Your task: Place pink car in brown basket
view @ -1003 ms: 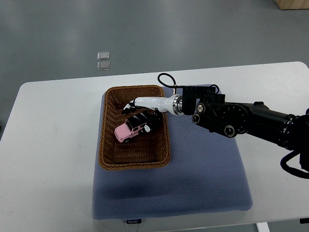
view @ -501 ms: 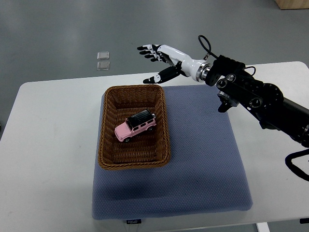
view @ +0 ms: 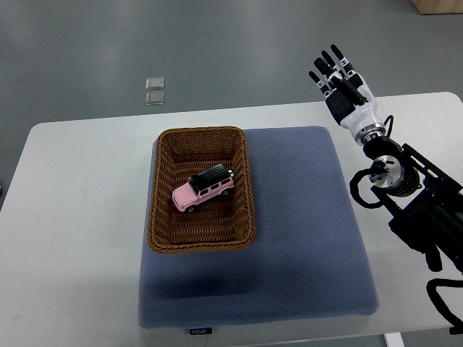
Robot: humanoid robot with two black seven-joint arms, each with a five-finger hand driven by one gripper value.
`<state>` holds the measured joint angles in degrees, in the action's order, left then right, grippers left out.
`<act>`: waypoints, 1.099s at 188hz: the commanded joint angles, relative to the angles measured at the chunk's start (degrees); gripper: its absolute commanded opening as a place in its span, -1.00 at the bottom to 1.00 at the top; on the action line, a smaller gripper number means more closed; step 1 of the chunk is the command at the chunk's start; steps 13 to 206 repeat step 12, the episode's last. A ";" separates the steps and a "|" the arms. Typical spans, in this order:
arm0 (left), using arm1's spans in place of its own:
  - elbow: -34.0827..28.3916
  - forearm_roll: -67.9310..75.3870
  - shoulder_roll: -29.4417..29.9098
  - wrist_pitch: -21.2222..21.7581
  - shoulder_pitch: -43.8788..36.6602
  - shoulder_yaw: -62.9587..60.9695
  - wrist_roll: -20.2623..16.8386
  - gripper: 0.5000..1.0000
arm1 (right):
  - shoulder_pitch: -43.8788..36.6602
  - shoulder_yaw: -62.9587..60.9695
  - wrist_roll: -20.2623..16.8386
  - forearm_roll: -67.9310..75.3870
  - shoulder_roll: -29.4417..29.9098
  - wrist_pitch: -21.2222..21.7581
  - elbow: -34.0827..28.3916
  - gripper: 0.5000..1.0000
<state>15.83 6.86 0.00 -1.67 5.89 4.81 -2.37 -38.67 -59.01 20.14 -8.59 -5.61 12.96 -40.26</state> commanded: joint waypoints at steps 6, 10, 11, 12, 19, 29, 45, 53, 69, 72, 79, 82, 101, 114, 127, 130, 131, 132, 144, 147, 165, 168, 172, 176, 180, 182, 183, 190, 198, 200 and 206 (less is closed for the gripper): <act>-0.01 0.00 0.00 0.00 0.00 0.02 0.00 1.00 | 0.79 0.04 1.04 0.59 0.25 0.31 0.44 0.65; -0.01 0.00 0.00 0.00 0.00 0.02 0.00 1.00 | 0.96 0.04 1.04 0.59 0.43 0.31 0.53 0.65; -0.01 0.00 0.00 0.00 0.00 0.02 0.00 1.00 | 0.96 0.04 1.04 0.59 0.52 0.31 0.53 0.65; -0.01 0.00 0.00 0.00 0.00 0.02 0.00 1.00 | 0.96 0.04 1.04 0.59 0.52 0.31 0.53 0.65; -0.01 0.00 0.00 0.00 0.00 0.02 0.00 1.00 | 0.96 0.04 1.04 0.59 0.52 0.31 0.53 0.65; -0.01 0.00 0.00 0.00 0.00 0.02 0.00 1.00 | 0.96 0.04 1.04 0.59 0.52 0.31 0.53 0.65; -0.01 0.00 0.00 0.00 0.00 0.02 0.00 1.00 | 0.96 0.04 1.04 0.59 0.52 0.31 0.53 0.65; -0.01 0.00 0.00 0.00 0.00 0.02 0.00 1.00 | 0.96 0.04 1.04 0.59 0.52 0.31 0.53 0.65; -0.01 0.00 0.00 0.00 0.00 0.02 0.00 1.00 | 0.96 0.04 1.04 0.59 0.52 0.31 0.53 0.65; -0.01 0.00 0.00 0.00 0.00 0.02 0.00 1.00 | 0.96 0.04 1.04 0.59 0.52 0.31 0.53 0.65; -0.01 0.00 0.00 0.00 0.00 0.02 0.00 1.00 | 0.96 0.04 1.04 0.59 0.52 0.31 0.53 0.65; -0.01 0.00 0.00 0.00 0.00 0.02 0.00 1.00 | 0.96 0.04 1.04 0.59 0.52 0.31 0.53 0.65; -0.01 0.00 0.00 0.00 0.00 0.02 0.00 1.00 | 0.96 0.04 1.04 0.59 0.52 0.31 0.53 0.65; -0.01 0.00 0.00 0.00 0.00 0.02 0.00 1.00 | 0.96 0.04 1.04 0.59 0.52 0.31 0.53 0.65; -0.01 0.00 0.00 0.00 0.00 0.02 0.00 1.00 | 0.96 0.04 1.04 0.59 0.52 0.31 0.53 0.65; -0.01 0.00 0.00 0.00 0.00 0.02 0.00 1.00 | 0.96 0.04 1.04 0.59 0.52 0.31 0.53 0.65; -0.01 0.00 0.00 0.00 0.00 0.02 0.00 1.00 | 0.96 0.04 1.04 0.59 0.52 0.31 0.53 0.65; -0.01 0.00 0.00 0.00 0.00 0.02 0.00 1.00 | 0.96 0.04 1.04 0.59 0.52 0.31 0.53 0.65; -0.01 0.00 0.00 0.00 0.00 0.02 0.00 1.00 | 0.96 0.04 1.04 0.59 0.52 0.31 0.53 0.65; -0.01 0.00 0.00 0.00 0.00 0.02 0.00 1.00 | 0.96 0.04 1.04 0.59 0.52 0.31 0.53 0.65; -0.01 0.00 0.00 0.00 0.00 0.02 0.00 1.00 | 0.96 0.04 1.04 0.59 0.52 0.31 0.53 0.65; -0.01 0.00 0.00 0.00 0.00 0.02 0.00 1.00 | 0.96 0.04 1.04 0.59 0.52 0.31 0.53 0.65; -0.01 0.00 0.00 0.00 0.00 0.02 0.00 1.00 | 0.96 0.04 1.04 0.59 0.52 0.31 0.53 0.65; -0.01 0.00 0.00 0.00 0.00 0.02 0.00 1.00 | 0.96 0.04 1.04 0.59 0.52 0.31 0.53 0.65; -0.01 0.00 0.00 0.00 0.00 0.02 0.00 1.00 | 0.96 0.04 1.04 0.59 0.52 0.31 0.53 0.65; -0.01 0.00 0.00 0.00 0.00 0.02 0.00 1.00 | 0.96 0.04 1.04 0.59 0.52 0.31 0.53 0.65; -0.01 0.00 0.00 0.00 0.00 0.02 0.00 1.00 | 0.96 0.04 1.04 0.59 0.52 0.31 0.53 0.65; -0.01 0.00 0.00 0.00 0.00 0.02 0.00 1.00 | 0.96 0.04 1.04 0.59 0.52 0.31 0.53 0.65; -0.01 0.00 0.00 0.00 0.00 0.02 0.00 1.00 | 0.96 0.04 1.04 0.59 0.52 0.31 0.53 0.65; -0.01 0.00 0.00 0.00 0.00 0.02 0.00 1.00 | 0.96 0.04 1.04 0.59 0.52 0.31 0.53 0.65; -0.01 0.00 0.00 0.00 0.00 0.02 0.00 1.00 | 0.96 0.04 1.04 0.59 0.52 0.31 0.53 0.65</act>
